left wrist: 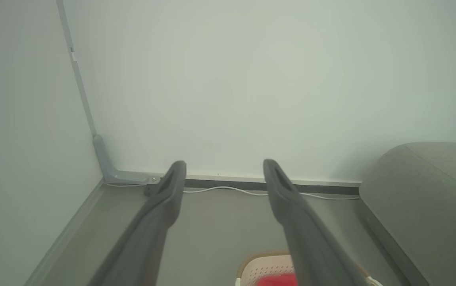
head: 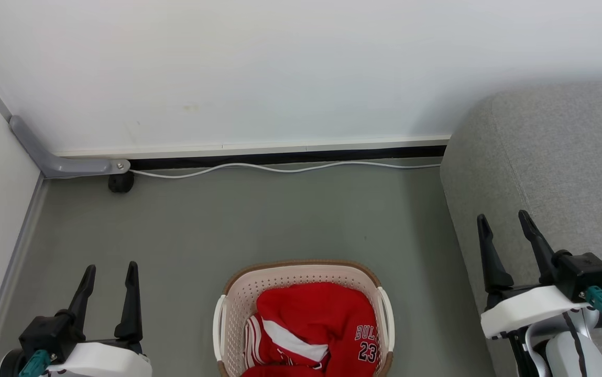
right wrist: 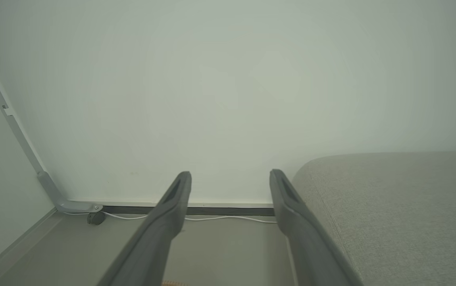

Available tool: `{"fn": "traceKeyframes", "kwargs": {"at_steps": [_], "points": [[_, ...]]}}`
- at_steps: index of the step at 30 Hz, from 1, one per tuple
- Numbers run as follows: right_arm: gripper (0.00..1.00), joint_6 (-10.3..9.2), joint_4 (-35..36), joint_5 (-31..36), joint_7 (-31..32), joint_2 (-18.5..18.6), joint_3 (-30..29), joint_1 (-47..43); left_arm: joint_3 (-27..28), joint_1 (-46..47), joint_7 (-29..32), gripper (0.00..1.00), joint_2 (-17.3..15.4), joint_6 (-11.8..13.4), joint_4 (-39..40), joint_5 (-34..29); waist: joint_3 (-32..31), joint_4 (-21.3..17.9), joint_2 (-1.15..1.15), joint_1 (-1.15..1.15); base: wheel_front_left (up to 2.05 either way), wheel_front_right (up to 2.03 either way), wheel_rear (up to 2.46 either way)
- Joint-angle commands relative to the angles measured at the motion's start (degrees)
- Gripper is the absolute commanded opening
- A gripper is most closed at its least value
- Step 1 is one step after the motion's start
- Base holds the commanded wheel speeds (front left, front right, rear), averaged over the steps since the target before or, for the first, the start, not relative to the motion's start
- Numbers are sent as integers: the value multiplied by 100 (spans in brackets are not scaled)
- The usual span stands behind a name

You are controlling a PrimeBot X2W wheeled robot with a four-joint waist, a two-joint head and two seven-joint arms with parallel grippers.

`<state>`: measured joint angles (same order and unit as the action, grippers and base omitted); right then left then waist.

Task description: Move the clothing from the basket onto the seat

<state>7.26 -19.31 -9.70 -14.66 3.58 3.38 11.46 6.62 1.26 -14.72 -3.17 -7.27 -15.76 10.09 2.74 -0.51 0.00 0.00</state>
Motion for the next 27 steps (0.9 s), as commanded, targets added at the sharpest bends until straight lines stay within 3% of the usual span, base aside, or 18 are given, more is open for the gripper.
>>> {"fn": "traceKeyframes", "kwargs": {"at_steps": [1, 7, 18, 27], "points": [[100, 23, 152, -14, -34, 11, 133, 159, 161, 90, -28, 100, -90, -22, 136, -25, 53, -7, 0, 0, 0, 0, 0], [100, 23, 244, 27, -34, -4, 168, 513, -232, 302, -28, 100, -83, -22, -63, 108, 492, -61, 0, 0, 0, 0, 0], [100, 23, 499, 203, -34, -58, 415, 1646, -1365, 1134, -28, 100, -144, -22, -820, 523, 1850, -252, 0, 0, 0, 0, 0], [100, 23, 706, 203, -34, -68, 655, 2394, -2731, 2064, -28, 100, -274, -22, -1571, 919, 2963, -410, 0, 0, 0, 0, 0]]}}
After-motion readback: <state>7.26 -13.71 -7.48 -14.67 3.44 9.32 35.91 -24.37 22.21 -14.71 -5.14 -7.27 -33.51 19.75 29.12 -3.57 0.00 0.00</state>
